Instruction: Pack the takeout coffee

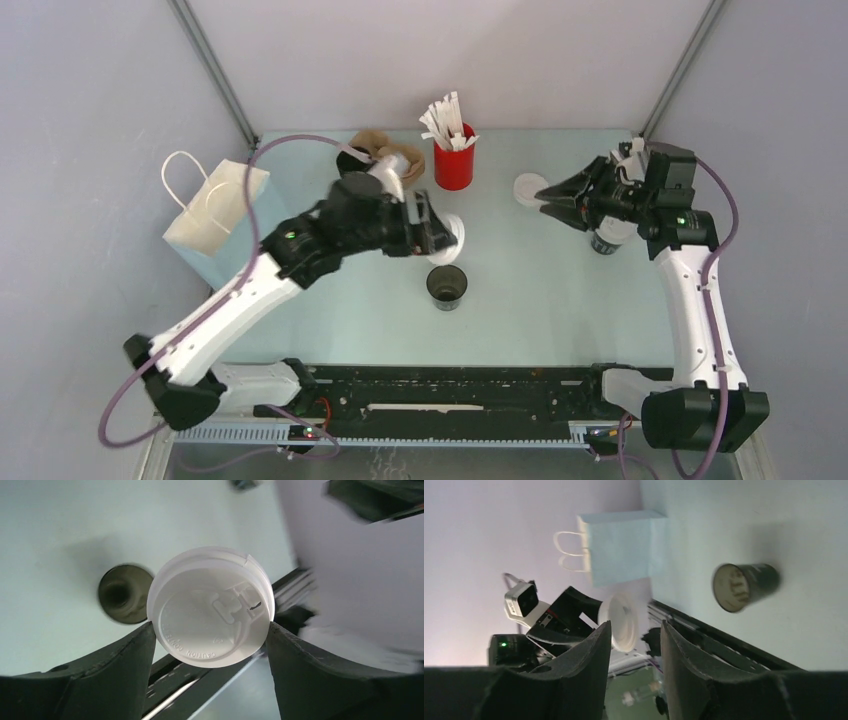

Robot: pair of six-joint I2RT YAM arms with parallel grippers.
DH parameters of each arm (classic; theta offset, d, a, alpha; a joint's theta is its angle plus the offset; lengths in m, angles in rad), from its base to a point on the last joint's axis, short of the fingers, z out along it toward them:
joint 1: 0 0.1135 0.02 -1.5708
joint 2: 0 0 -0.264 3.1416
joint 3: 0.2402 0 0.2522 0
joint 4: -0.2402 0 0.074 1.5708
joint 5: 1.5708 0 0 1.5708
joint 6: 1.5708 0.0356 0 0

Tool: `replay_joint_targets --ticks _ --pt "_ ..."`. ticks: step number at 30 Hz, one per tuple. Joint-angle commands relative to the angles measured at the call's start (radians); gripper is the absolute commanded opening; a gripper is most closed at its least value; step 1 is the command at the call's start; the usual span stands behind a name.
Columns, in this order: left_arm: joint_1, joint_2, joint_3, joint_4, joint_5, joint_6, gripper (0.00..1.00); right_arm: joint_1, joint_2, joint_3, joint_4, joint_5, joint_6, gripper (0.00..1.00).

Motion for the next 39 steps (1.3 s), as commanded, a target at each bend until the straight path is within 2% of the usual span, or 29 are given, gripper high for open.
replay_joint_targets --ticks 1,7,12,23,39 --pt "-0.119 0.146 0.068 -0.189 -0.215 0.195 0.81 -0.008 -0.037 0.009 -0.309 0.059 -0.299 0.5" --pt "-0.174 0.316 0.108 -0.228 -0.327 0.29 0.8 -0.011 -0.055 0.01 -0.304 0.074 -0.307 0.51" --pt "-0.182 0.387 0.119 -0.239 -0.356 0.345 0.79 -0.012 -0.053 0.009 -0.306 0.079 -0.312 0.51" --pt "-0.184 0.455 0.103 -0.18 -0.302 0.366 0.79 -0.013 -0.046 0.009 -0.311 0.086 -0.321 0.51" --pt "-0.195 0.502 0.115 -0.178 -0.297 0.379 0.81 -0.013 -0.057 0.009 -0.327 0.092 -0.329 0.52"
